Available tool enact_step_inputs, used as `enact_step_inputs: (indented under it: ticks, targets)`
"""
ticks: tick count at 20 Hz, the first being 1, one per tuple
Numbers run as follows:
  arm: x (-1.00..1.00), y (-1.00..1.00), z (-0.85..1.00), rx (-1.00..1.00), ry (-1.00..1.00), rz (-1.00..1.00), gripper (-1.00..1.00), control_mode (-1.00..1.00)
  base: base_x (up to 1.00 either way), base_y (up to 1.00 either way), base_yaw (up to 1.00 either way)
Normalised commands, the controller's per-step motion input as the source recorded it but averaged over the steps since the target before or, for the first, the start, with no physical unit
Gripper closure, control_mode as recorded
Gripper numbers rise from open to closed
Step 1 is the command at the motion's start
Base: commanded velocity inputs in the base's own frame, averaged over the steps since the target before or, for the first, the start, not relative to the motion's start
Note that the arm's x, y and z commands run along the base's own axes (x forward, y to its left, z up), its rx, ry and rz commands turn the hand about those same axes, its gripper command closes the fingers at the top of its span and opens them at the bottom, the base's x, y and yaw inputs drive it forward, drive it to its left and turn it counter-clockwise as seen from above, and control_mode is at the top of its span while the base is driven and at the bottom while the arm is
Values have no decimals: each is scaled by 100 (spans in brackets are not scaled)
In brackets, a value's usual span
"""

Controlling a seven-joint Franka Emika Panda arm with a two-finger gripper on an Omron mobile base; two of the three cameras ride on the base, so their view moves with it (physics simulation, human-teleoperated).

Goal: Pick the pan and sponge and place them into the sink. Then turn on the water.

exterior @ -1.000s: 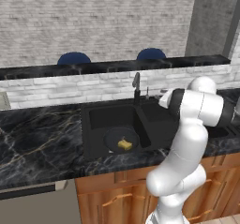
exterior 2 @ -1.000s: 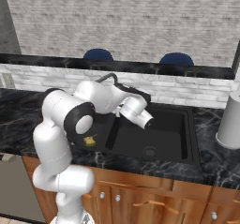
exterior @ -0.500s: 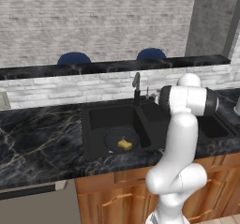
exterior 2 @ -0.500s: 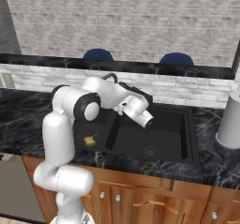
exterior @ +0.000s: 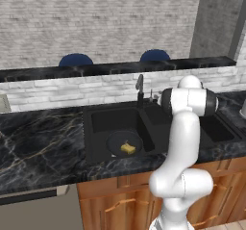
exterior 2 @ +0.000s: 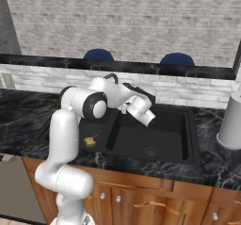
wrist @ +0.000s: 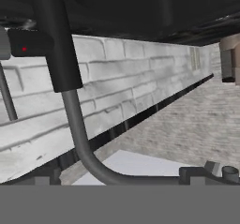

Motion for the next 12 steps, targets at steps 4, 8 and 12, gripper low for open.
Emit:
enact_step_inputs:
  ticks: [4,8,12]
  targets:
    - [2,0,-1,0,0,0,-100,-100,0,0,0]
    - [10,7,0,0,0,-1,-100,-100,0,0,0]
    - [24,9,0,0,0,-5,-100,-100,0,0,0]
